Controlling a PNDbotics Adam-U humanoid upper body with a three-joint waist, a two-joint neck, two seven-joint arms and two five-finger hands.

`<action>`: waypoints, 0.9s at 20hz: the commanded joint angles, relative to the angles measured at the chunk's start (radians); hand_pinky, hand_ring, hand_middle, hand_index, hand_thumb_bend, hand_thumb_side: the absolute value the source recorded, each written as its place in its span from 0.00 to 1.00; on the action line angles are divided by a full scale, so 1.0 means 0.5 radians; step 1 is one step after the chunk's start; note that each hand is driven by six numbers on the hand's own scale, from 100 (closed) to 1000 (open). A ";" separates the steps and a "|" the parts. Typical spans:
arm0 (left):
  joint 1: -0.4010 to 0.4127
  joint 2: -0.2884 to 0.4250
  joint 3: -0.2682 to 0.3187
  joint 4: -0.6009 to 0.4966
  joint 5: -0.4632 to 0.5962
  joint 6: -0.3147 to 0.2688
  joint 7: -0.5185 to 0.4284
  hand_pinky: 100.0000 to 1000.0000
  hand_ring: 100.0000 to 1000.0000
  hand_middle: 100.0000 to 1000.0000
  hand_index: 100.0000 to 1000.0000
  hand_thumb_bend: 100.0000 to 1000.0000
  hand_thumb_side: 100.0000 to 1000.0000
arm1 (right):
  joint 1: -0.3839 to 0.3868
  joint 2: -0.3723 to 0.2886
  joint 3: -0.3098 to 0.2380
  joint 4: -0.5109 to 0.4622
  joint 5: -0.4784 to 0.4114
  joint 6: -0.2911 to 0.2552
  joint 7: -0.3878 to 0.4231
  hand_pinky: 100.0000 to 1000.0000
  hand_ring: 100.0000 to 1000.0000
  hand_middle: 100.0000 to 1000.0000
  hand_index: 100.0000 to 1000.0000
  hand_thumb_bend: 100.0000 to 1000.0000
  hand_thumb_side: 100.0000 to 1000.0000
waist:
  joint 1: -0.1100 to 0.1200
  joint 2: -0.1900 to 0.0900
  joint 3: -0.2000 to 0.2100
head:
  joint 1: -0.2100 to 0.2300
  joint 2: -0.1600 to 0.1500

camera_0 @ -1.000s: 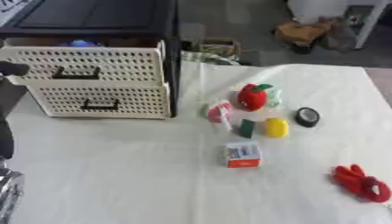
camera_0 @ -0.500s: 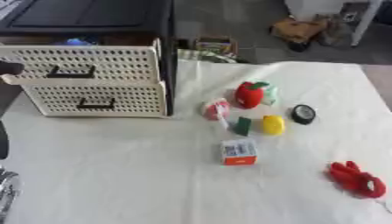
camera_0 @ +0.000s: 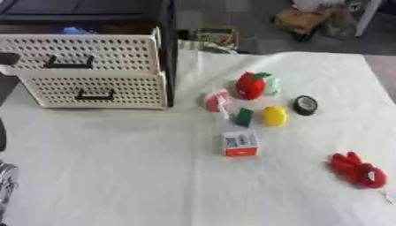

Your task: Pick up objects from table and place into drawer.

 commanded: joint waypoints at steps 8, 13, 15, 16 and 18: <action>-0.013 0.015 0.021 -0.038 0.010 -0.010 -0.011 0.55 0.41 0.57 0.83 0.00 0.64 | -0.026 -0.020 -0.027 -0.032 -0.007 0.001 0.003 0.77 0.55 0.58 0.80 0.00 0.78 | -0.004 -0.040 0.005 | -0.011 -0.002; -0.006 0.013 0.026 -0.038 0.006 -0.009 -0.008 0.55 0.41 0.57 0.82 0.00 0.64 | -0.024 -0.011 -0.030 -0.032 -0.008 0.008 0.003 0.77 0.55 0.58 0.80 0.00 0.78 | -0.006 -0.040 0.007 | -0.007 -0.014; -0.002 0.011 0.028 -0.038 0.005 -0.009 -0.006 0.55 0.41 0.57 0.82 0.00 0.64 | -0.028 -0.008 -0.031 -0.032 -0.010 0.006 0.002 0.77 0.55 0.58 0.80 0.00 0.78 | -0.007 -0.041 0.011 | -0.008 -0.024; 0.000 0.012 0.028 -0.038 0.005 -0.009 -0.006 0.55 0.41 0.57 0.82 0.00 0.64 | -0.030 -0.006 -0.032 -0.032 -0.011 0.006 0.001 0.77 0.55 0.58 0.80 0.00 0.78 | -0.009 -0.042 0.015 | -0.009 -0.027; 0.004 0.014 0.027 -0.038 0.006 -0.009 -0.006 0.55 0.41 0.57 0.83 0.00 0.64 | -0.031 0.001 -0.035 -0.032 -0.013 0.008 -0.002 0.77 0.55 0.58 0.80 0.00 0.78 | -0.014 -0.045 0.026 | -0.008 -0.028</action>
